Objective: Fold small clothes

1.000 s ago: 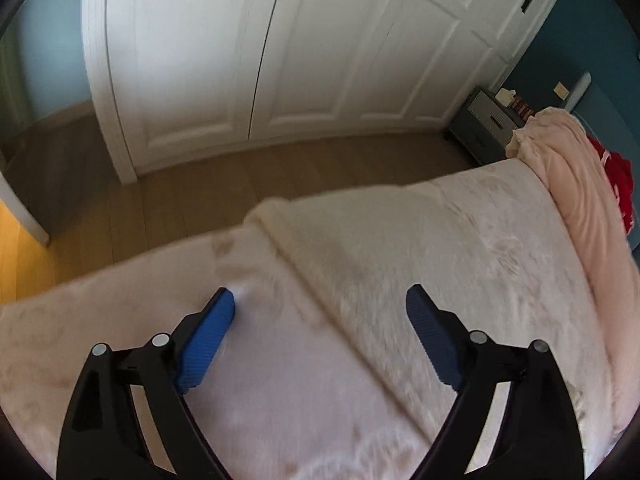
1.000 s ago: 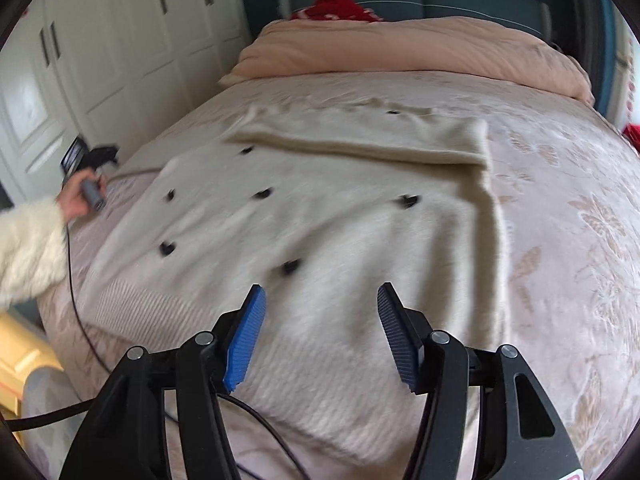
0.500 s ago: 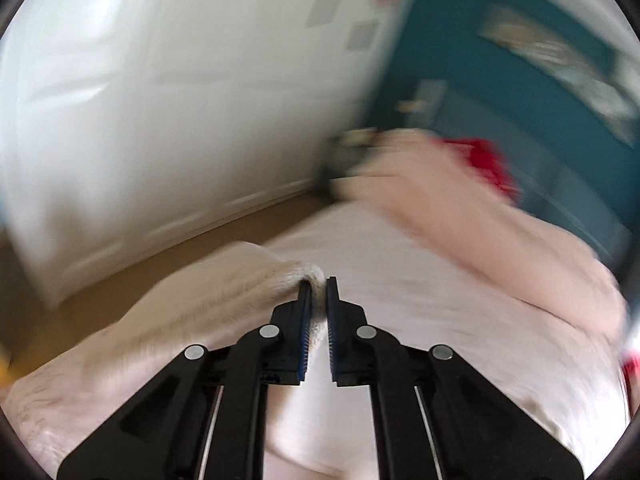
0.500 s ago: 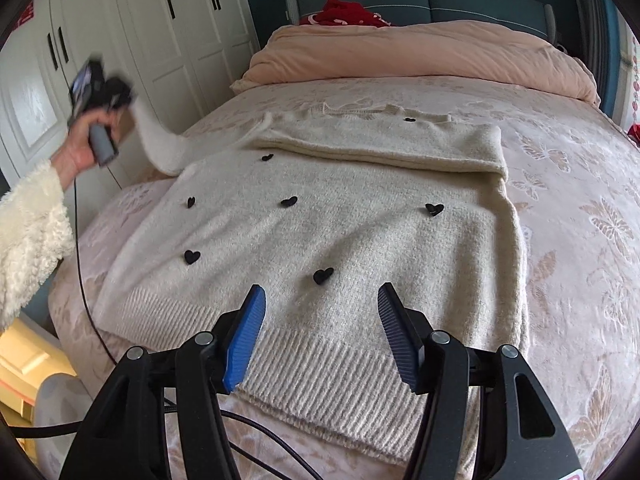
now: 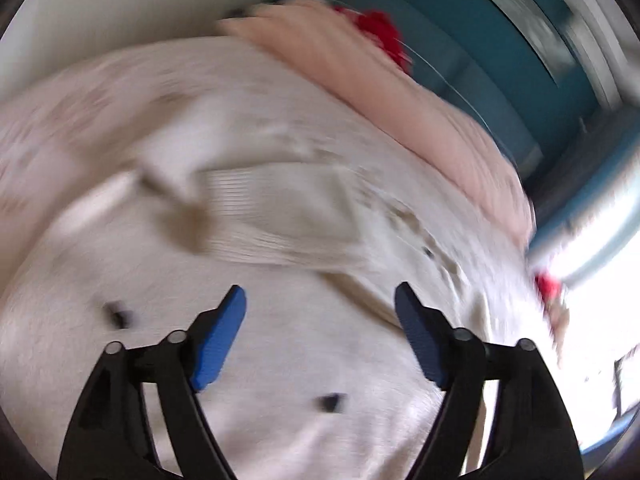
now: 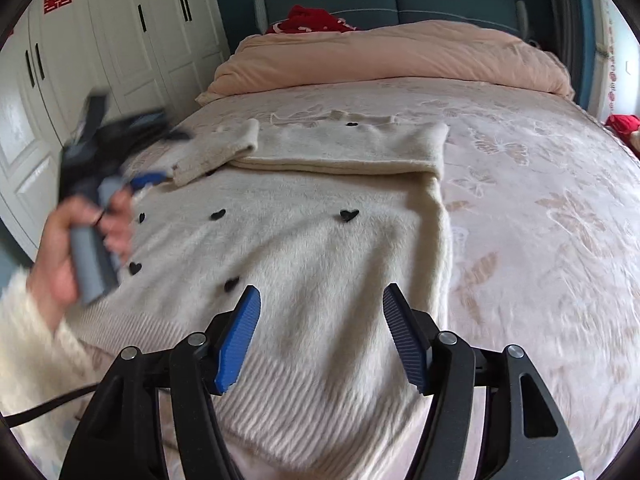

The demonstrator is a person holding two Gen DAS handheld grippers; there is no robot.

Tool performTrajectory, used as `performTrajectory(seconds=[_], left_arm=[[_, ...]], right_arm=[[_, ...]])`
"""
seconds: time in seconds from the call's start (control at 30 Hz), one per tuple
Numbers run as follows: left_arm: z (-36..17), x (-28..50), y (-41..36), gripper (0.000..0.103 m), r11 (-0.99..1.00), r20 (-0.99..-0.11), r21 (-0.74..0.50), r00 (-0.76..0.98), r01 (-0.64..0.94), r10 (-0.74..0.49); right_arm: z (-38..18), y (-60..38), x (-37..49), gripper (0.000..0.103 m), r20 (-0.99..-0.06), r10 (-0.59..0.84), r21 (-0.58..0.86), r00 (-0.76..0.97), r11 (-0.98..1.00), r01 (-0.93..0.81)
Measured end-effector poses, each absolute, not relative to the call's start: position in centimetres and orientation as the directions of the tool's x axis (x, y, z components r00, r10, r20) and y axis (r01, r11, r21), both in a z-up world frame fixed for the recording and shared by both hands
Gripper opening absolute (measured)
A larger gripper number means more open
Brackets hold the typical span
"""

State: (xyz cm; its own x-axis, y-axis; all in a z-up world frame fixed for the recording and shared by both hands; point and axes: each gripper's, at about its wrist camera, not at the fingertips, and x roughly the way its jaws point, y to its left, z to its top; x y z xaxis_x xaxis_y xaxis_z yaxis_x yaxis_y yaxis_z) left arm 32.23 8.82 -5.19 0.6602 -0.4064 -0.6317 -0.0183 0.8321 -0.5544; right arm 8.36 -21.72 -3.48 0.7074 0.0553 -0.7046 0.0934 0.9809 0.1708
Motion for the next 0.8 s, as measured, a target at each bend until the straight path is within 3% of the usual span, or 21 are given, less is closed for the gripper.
performTrajectory(seconds=[0.17,0.33,0.5,0.6,0.63,0.67,0.7,0.8], left_arm=[[-7.2,34.5,16.1,0.077,0.779,-0.639,-0.601,0.694,-0.18,-0.332],[-8.3,37.7,16.9,0.077,0.773,-0.653,-0.617,0.645,-0.148,-0.398],[-9.6,40.0,18.1,0.076,0.72,-0.646,-0.666,0.635,-0.196,-0.424],[-9.8,39.8,18.0,0.076,0.721,-0.64,-0.668,0.637,-0.185,-0.429],[-9.9,40.1,17.8,0.076,0.725,-0.641,-0.664,0.638,-0.183,-0.427],[-9.8,40.2,17.7,0.076,0.73,-0.642,-0.66,0.638,-0.179,-0.424],[-9.9,40.3,17.5,0.076,0.729,-0.642,-0.66,0.639,-0.179,-0.424],[-9.9,40.5,17.7,0.076,0.711,-0.632,-0.678,0.641,-0.185,-0.436]], right_arm=[[-2.6,-20.2,16.8,0.063,-0.687,0.135,0.215,0.714,0.976,0.022],[-2.6,-11.3,26.4,0.063,-0.664,0.08,-0.095,0.744,0.977,-0.19],[-6.1,-2.6,31.2,0.061,-0.651,0.048,-0.398,0.757,0.828,-0.395],[-7.8,-0.2,33.9,0.058,-0.671,0.044,-0.443,0.74,0.777,-0.448],[-8.1,0.1,34.7,0.054,-0.69,0.051,-0.425,0.722,0.779,-0.461],[-8.5,0.0,35.9,0.018,-0.721,0.06,-0.387,0.691,0.792,-0.473],[-8.5,-0.3,36.8,0.008,-0.743,0.075,-0.342,0.665,0.811,-0.474],[-4.4,-6.2,37.3,0.008,-0.693,0.198,-0.066,0.693,0.94,-0.335]])
